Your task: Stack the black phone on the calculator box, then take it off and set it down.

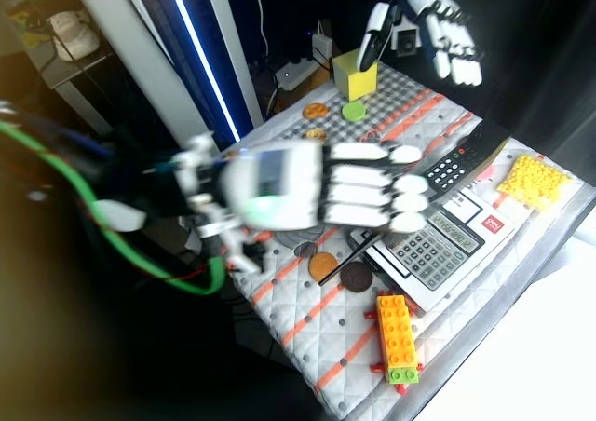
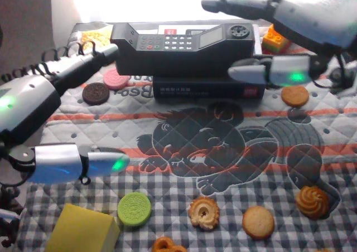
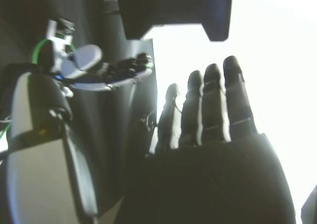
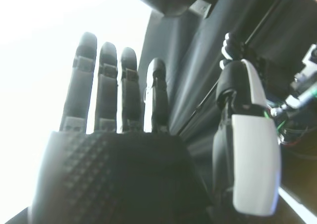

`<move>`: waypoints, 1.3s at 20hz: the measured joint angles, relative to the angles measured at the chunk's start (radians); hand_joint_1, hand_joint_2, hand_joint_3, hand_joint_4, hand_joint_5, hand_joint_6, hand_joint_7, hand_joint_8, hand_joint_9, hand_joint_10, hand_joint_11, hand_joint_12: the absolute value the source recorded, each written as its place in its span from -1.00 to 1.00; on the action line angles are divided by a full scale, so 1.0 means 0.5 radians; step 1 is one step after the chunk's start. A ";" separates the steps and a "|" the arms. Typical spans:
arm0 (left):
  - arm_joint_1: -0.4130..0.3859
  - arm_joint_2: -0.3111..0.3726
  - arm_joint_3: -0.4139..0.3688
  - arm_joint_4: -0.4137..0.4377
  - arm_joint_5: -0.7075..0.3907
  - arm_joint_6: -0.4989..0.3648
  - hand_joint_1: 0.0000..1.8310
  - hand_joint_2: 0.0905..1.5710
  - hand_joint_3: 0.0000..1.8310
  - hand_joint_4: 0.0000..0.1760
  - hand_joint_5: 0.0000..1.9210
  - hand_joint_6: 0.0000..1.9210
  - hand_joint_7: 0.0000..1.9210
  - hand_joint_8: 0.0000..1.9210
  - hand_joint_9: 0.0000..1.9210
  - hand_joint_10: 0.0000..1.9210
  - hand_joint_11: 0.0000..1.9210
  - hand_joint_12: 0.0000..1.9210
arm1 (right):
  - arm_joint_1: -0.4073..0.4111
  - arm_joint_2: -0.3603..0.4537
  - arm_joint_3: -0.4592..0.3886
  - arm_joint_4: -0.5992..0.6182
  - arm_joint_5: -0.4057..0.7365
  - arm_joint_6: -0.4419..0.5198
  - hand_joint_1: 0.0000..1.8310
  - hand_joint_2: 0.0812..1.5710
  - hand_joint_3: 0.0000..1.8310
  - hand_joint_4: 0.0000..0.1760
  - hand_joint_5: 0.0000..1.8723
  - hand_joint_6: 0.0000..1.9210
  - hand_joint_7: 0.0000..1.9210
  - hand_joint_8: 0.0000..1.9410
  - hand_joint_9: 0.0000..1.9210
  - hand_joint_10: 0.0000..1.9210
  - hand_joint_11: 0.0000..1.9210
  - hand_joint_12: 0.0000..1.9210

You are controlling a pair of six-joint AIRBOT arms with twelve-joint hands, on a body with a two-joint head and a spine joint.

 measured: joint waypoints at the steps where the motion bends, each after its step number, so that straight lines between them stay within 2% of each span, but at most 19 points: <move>1: 0.000 -0.003 0.000 -0.007 -0.018 0.001 -0.18 0.02 -1.00 -0.31 -0.88 -1.00 -0.90 -1.00 -0.91 -1.00 -1.00 -0.81 | 0.034 -0.027 0.037 0.004 -0.028 0.001 -0.33 0.28 -1.00 0.56 -0.77 -1.00 -0.67 -0.99 -0.64 -1.00 -0.72 -0.59; 2: 0.000 -0.009 0.000 -0.015 -0.022 0.000 -0.14 0.01 -1.00 -0.43 -0.87 -1.00 -0.89 -1.00 -0.91 -1.00 -1.00 -0.74 | 0.059 -0.047 0.063 0.010 -0.061 0.001 -0.32 0.24 -0.99 0.55 -0.78 -1.00 -0.66 -0.99 -0.62 -1.00 -0.86 -0.15; 3: 0.000 -0.020 0.003 -0.025 -0.014 0.000 -0.14 0.01 -1.00 -0.34 -0.88 -1.00 -0.90 -1.00 -0.92 -1.00 -1.00 -0.70 | 0.076 -0.064 0.097 0.021 -0.110 0.001 -0.29 0.22 -1.00 0.44 -0.75 -1.00 -0.63 -1.00 -0.52 -0.98 -0.79 0.09; 6: 0.001 -0.032 0.017 -0.028 0.017 -0.002 -0.11 0.02 -1.00 -0.01 -0.91 -1.00 -0.89 -1.00 -0.92 -1.00 -1.00 -0.75 | 0.098 -0.124 0.163 0.017 -0.228 -0.001 -0.20 0.24 -1.00 0.14 -0.68 -1.00 -0.55 -1.00 -0.44 -0.99 -0.74 0.07; 8: 0.000 -0.037 0.018 -0.039 0.024 -0.022 -0.12 0.05 -0.99 -0.23 -0.91 -1.00 -0.89 -1.00 -0.94 -0.99 -1.00 -0.88 | 0.098 -0.156 0.186 0.010 -0.294 0.002 -0.06 0.26 -1.00 -0.39 -0.51 -0.99 -0.41 -0.99 -0.27 -0.96 -0.61 0.06; 9: 0.000 -0.038 0.027 -0.028 0.031 -0.059 -0.14 0.06 -0.99 -0.24 -0.91 -1.00 -0.90 -1.00 -0.93 -0.99 -1.00 -0.86 | 0.098 -0.171 0.202 0.004 -0.316 0.009 0.12 0.24 -1.00 -1.00 -0.34 -0.97 -0.30 -0.98 -0.04 -0.91 -0.27 0.13; 10: 0.000 -0.038 0.045 -0.027 0.031 -0.113 -0.15 0.08 -0.99 -0.27 -0.92 -1.00 -0.90 -1.00 -0.94 -1.00 -1.00 -0.90 | 0.098 -0.182 0.218 0.004 -0.330 0.034 0.26 0.27 -1.00 -1.00 -0.14 -0.95 -0.10 -0.97 0.20 -0.83 -0.04 0.23; 11: 0.001 -0.038 0.053 -0.034 0.031 -0.134 -0.15 0.08 -0.99 -0.27 -0.92 -1.00 -0.90 -1.00 -0.94 -1.00 -1.00 -0.90 | 0.098 -0.183 0.230 -0.002 -0.330 0.070 0.26 0.27 -1.00 -1.00 -0.14 -0.95 -0.10 -0.97 0.20 -0.83 -0.04 0.23; 12: 0.007 -0.038 0.067 -0.043 0.031 -0.172 -0.17 0.09 -1.00 -0.39 -0.93 -1.00 -0.90 -1.00 -0.93 -1.00 -1.00 -0.80 | 0.098 -0.196 0.261 0.004 -0.329 0.134 0.46 0.36 -1.00 -1.00 -0.09 0.10 0.12 -0.27 0.13 -0.09 -0.12 0.26; 14: 0.012 -0.038 0.075 -0.041 0.040 -0.233 -0.16 0.12 -1.00 -0.22 -0.93 -1.00 -0.91 -1.00 -0.94 -1.00 -1.00 -0.87 | 0.111 -0.201 0.286 0.030 -0.319 0.187 0.36 0.39 -1.00 -1.00 -0.06 0.10 0.14 -0.08 0.26 -0.33 0.10 0.10; 17: 0.012 -0.054 0.092 -0.042 0.047 -0.269 -0.18 0.13 -1.00 0.01 -0.91 -0.99 -0.90 -0.99 -0.93 -1.00 -1.00 -0.88 | 0.115 -0.203 0.286 0.019 -0.315 0.195 0.36 0.37 -1.00 -1.00 -0.02 0.08 0.17 -0.16 0.38 -0.59 0.16 -0.02; 18: 0.013 -0.054 0.092 -0.060 0.049 -0.269 -0.17 0.13 -1.00 -0.04 -0.92 -1.00 -0.91 -1.00 -0.94 -1.00 -1.00 -0.86 | 0.115 -0.203 0.284 0.015 -0.312 0.201 0.35 0.38 -1.00 -1.00 -0.03 0.11 0.16 -0.16 0.40 -0.64 0.18 -0.04; 19: 0.014 -0.054 0.092 -0.065 0.052 -0.269 -0.12 0.12 -1.00 -0.18 -0.90 -1.00 -0.92 -1.00 -0.96 -1.00 -1.00 -0.95 | 0.115 -0.202 0.273 0.016 -0.304 0.214 0.36 0.37 -1.00 -1.00 -0.04 0.09 0.18 -0.15 0.40 -0.64 0.15 0.02; 20: 0.014 -0.054 0.091 -0.063 0.050 -0.270 -0.10 0.11 -1.00 -0.03 -0.90 -1.00 -0.92 -1.00 -0.98 -1.00 -1.00 -0.99 | 0.115 -0.202 0.258 0.014 -0.293 0.240 0.36 0.37 -1.00 -1.00 -0.04 0.11 0.19 -0.19 0.39 -0.68 0.14 0.00; 21: 0.015 -0.054 0.091 -0.061 0.052 -0.272 -0.12 0.15 -0.99 -0.11 -0.91 -1.00 -0.94 -1.00 -0.99 -1.00 -1.00 -1.00 | 0.108 -0.194 0.222 0.008 -0.252 0.275 0.36 0.38 -1.00 -1.00 -0.05 0.13 0.18 -0.17 0.38 -0.70 0.10 0.01; 22: 0.023 -0.054 0.091 -0.057 0.047 -0.285 -0.13 0.16 -0.99 -0.07 -0.90 -1.00 -0.95 -1.00 -1.00 -1.00 -1.00 -1.00 | 0.101 -0.174 0.187 -0.006 -0.224 0.294 0.48 0.35 -1.00 -1.00 -0.07 0.11 0.15 -0.25 0.18 -0.11 0.10 0.00; 23: 0.040 -0.054 0.091 -0.051 0.032 -0.324 -0.11 0.19 -0.98 -0.22 -0.90 -1.00 -0.95 -1.00 -1.00 -1.00 -1.00 -1.00 | 0.065 -0.134 0.135 -0.039 -0.137 0.306 0.51 0.35 -1.00 -1.00 -0.07 0.12 0.12 -0.21 0.14 -0.01 0.12 -0.03; 24: 0.046 -0.052 0.091 -0.057 0.031 -0.348 -0.12 0.18 -0.98 -0.04 -0.92 -1.00 -0.95 -1.00 -1.00 -1.00 -1.00 -1.00 | 0.037 -0.101 0.105 -0.047 -0.078 0.324 0.41 0.34 -1.00 -1.00 0.02 -0.07 0.21 -0.17 0.23 -0.22 0.14 0.05; 26: 0.091 -0.024 0.091 -0.076 0.013 -0.422 -0.10 0.16 -0.99 -0.11 -0.93 -1.00 -0.95 -1.00 -1.00 -1.00 -1.00 -1.00 | -0.036 -0.008 0.043 -0.060 0.001 0.320 0.39 0.34 -1.00 -1.00 0.05 -0.12 0.22 -0.14 0.32 -0.42 0.14 0.03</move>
